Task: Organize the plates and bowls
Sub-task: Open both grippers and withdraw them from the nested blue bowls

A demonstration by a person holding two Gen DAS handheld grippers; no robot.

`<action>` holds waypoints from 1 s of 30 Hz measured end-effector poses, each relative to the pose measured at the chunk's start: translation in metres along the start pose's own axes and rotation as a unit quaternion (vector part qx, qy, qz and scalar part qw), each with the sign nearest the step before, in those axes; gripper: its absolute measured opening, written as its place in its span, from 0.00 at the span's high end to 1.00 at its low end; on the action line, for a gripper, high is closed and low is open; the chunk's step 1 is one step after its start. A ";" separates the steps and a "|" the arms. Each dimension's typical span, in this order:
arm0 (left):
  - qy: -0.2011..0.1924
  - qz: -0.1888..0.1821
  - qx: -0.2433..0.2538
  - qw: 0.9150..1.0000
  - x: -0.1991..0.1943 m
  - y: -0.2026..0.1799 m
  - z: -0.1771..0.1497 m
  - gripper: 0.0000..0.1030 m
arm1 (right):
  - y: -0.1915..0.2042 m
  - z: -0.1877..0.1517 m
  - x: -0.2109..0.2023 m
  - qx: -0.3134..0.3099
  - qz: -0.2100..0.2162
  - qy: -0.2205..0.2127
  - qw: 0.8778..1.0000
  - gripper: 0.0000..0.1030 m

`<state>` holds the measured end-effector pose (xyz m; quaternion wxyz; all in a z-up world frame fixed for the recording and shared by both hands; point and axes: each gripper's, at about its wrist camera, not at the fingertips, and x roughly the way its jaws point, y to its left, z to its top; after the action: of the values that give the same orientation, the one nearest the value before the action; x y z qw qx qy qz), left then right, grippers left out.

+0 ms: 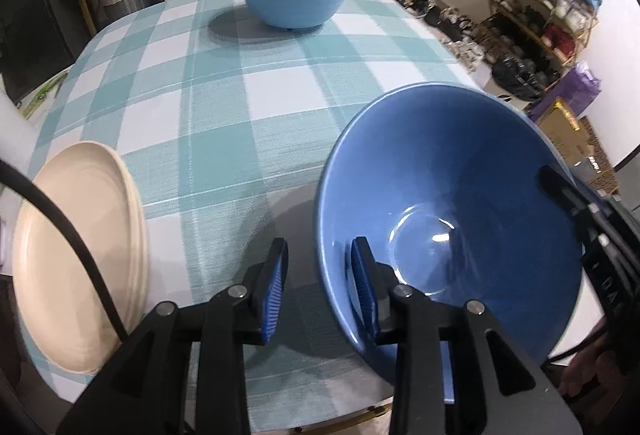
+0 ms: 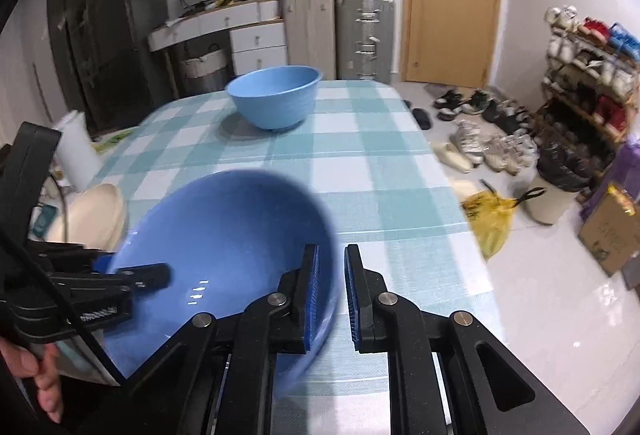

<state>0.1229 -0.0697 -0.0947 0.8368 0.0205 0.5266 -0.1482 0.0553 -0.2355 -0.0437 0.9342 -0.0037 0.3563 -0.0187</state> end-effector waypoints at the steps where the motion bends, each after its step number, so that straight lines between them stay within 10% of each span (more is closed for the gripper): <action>1: 0.000 -0.002 -0.002 1.000 0.000 0.002 0.000 0.67 | -0.003 0.000 -0.001 0.008 0.005 -0.004 1.000 0.89; 30: 0.037 -0.076 -0.045 0.995 0.010 -0.003 -0.003 0.60 | -0.013 -0.012 0.052 0.131 0.146 0.120 0.973 0.81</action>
<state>0.1234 -0.0745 -0.1050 0.8032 -0.0516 0.5633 -0.1869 0.0855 -0.2505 -0.0867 0.8697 0.1736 0.4565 0.0712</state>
